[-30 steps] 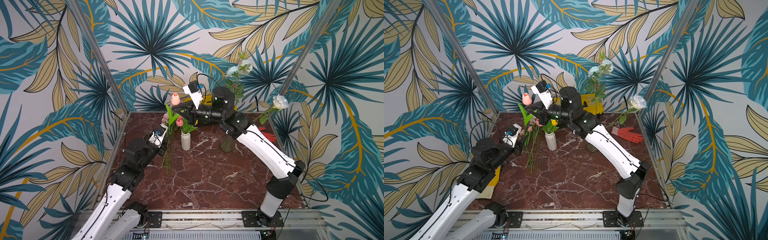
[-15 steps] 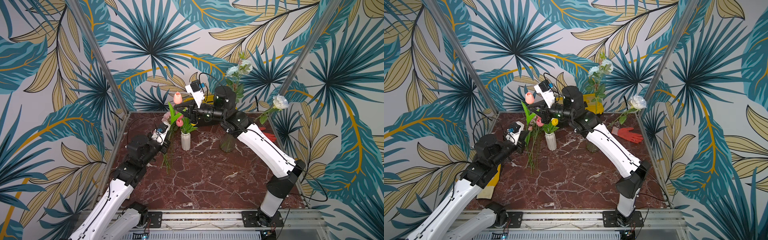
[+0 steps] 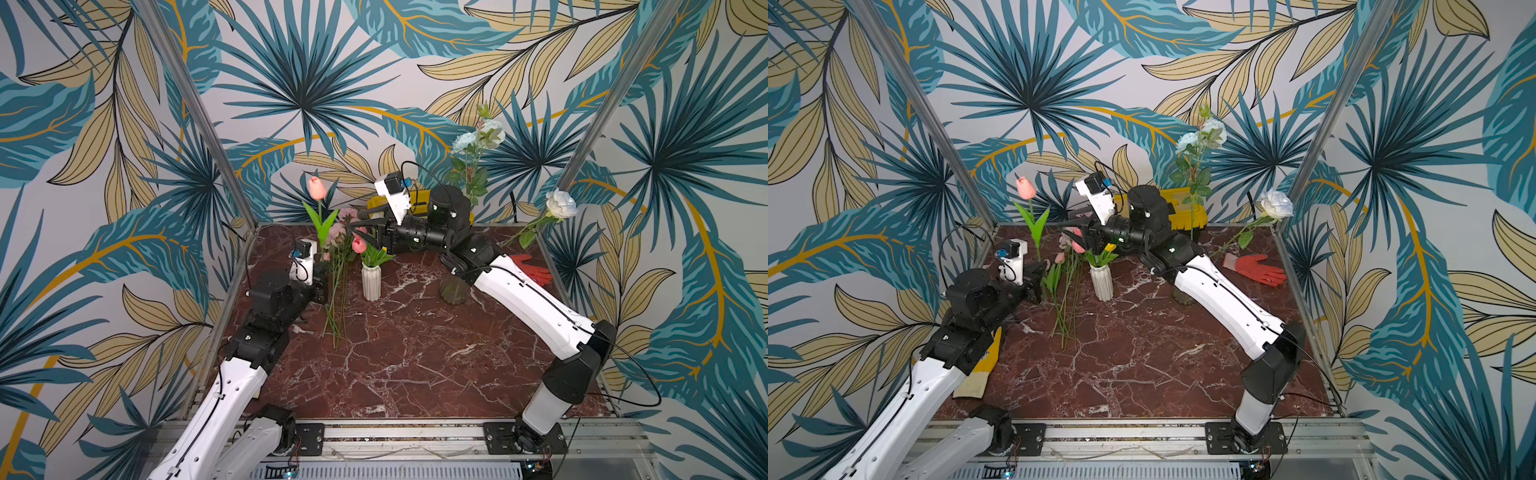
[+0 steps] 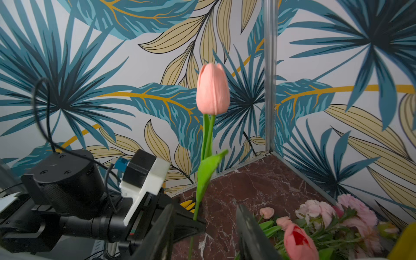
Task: Pick out pink flowers from the vase
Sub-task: Place the flower at the center of the board.
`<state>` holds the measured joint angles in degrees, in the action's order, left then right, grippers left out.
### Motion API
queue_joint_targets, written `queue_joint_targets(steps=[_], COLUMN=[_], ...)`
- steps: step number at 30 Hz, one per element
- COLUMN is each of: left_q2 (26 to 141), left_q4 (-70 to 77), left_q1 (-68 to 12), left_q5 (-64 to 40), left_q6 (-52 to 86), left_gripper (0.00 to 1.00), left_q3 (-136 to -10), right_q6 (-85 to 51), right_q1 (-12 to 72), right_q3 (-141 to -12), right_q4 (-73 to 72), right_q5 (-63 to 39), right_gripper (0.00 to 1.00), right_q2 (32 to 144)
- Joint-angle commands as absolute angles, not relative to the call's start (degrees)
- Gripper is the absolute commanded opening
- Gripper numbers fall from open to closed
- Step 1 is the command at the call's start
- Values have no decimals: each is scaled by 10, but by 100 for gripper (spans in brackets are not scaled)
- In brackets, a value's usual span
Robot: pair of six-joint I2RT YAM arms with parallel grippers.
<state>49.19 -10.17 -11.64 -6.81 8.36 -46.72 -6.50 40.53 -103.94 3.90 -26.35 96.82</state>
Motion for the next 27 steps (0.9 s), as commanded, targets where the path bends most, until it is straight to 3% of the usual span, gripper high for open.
queue_joint_targets(steps=[1,7,15,27], left_q2=[502,614,834,965], left_q4=[-107,-134,-197,-198], left_q1=[-71,-47,-7,11], left_q5=[-82,-148,-258,-297], left_q6=[245,315,287,316], left_gripper=[0,0,0,1], left_q3=[-421,-425,-510,-573], right_q6=[-64,-63,-70,-60], right_q1=[398,387,375,370], right_q3=[-993,-915,-910,-909], right_q4=[-43,-110,-113,-112], right_q5=[-154,-33,-32,-22], right_gripper=[47,48,48,49], right_q2=[912,860,861,869])
